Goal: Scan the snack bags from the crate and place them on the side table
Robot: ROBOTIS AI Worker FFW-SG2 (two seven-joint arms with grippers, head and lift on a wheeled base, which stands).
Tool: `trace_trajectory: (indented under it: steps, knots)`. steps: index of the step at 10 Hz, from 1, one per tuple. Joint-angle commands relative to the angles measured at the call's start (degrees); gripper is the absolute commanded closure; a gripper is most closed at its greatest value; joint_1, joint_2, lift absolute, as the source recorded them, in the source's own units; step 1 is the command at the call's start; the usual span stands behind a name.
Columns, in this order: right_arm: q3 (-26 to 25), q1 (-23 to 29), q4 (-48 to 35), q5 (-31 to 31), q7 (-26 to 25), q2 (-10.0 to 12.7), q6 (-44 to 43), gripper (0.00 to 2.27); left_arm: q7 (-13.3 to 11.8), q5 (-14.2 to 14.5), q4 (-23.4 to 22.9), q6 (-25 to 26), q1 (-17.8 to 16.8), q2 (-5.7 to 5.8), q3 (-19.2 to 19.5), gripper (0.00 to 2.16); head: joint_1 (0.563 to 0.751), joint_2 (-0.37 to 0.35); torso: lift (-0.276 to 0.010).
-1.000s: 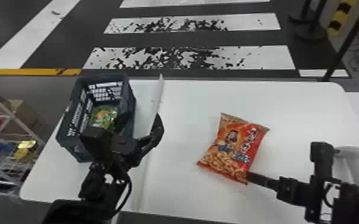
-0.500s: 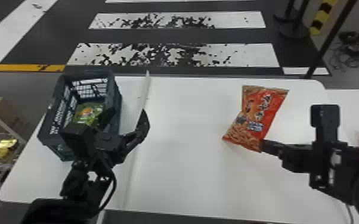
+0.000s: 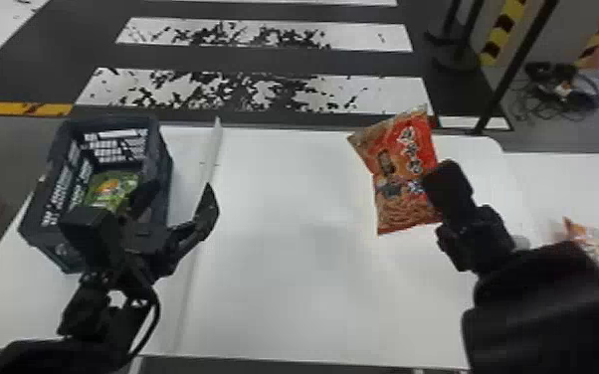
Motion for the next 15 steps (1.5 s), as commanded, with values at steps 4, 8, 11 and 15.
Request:
trace_trajectory:
  steps: [4, 8, 11, 15]
  knots:
    - [21.0, 0.2, 13.8, 35.7, -3.1, -4.1, 1.3, 2.26, -0.2, 0.5, 0.0, 0.2, 0.1, 0.25, 0.0, 0.09, 0.695, -0.024, -0.050]
    - [28.1, 2.1, 16.5, 42.3, 6.7, -6.4, 1.1, 2.22, -0.2, 0.6, 0.1, 0.2, 0.2, 0.61, -0.1, 0.09, 0.695, 0.019, -0.050]
    - [31.1, 4.1, 13.7, 41.8, 15.1, -7.5, 1.6, 1.94, -0.2, 0.6, 0.2, 0.0, 0.2, 0.61, -0.1, 0.09, 0.695, 0.054, -0.050]
    - [30.3, 5.6, 3.7, 34.7, 17.8, -8.9, 8.0, 0.00, -0.2, 0.6, 0.3, 0.0, 0.2, 0.52, -0.2, 0.09, 0.695, 0.082, -0.050]
